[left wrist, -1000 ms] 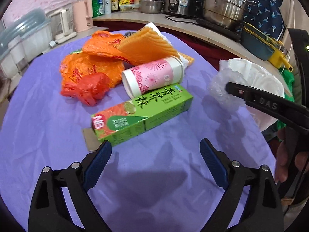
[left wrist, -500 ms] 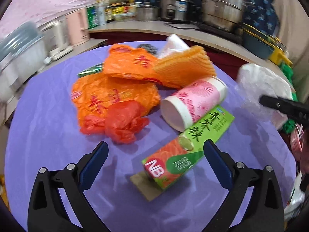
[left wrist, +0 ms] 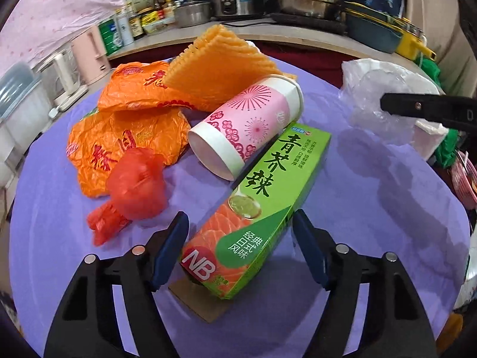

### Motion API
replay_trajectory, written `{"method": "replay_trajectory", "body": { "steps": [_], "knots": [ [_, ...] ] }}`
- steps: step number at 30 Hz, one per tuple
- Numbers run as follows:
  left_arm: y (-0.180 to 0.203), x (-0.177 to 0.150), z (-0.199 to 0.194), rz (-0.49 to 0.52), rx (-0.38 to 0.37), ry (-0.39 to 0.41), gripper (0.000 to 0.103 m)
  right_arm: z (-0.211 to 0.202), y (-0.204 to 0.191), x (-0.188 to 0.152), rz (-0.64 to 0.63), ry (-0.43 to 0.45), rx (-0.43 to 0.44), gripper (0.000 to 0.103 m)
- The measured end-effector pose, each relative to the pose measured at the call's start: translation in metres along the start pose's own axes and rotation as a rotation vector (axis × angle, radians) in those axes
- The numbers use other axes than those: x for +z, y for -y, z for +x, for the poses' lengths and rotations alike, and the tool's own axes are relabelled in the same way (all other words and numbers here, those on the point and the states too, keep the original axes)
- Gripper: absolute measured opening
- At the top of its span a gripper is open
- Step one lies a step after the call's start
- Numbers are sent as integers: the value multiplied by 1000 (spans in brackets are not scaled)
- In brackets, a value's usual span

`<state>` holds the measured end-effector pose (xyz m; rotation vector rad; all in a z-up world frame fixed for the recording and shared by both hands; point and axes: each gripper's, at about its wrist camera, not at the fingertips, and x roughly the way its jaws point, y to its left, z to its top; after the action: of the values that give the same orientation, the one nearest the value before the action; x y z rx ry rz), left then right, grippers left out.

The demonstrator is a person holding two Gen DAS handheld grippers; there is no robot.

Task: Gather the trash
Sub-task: 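Grasp the green NB wasabi box with the left gripper, then carry both items over the bin and release them while both grippers open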

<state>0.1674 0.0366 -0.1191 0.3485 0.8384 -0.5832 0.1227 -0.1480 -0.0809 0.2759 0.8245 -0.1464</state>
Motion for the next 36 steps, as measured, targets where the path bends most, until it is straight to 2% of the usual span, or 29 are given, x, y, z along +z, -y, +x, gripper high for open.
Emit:
{"method": "replay_trajectory", "body": {
  "steps": [4,10,16,21,29,36],
  "knots": [
    [11,-5,-12,-102,-26,-20,54,-7,5,-8,1,-9,4,38],
    [32,-21,-25,-166,30,-36,42,-17,11,-21,-7,-18,20,36],
    [49,-30,-41,-192,93,-61,39,-28,18,-32,0,-21,41,33],
    [62,-22,-61,-201,157,-52,38,-43,26,-34,6,8,42,33],
    [84,4,-88,-202,183,-8,38,-74,49,-26,39,81,23,33],
    [109,34,-97,-182,172,35,38,-97,81,-19,83,147,-23,33]
  ]
}}
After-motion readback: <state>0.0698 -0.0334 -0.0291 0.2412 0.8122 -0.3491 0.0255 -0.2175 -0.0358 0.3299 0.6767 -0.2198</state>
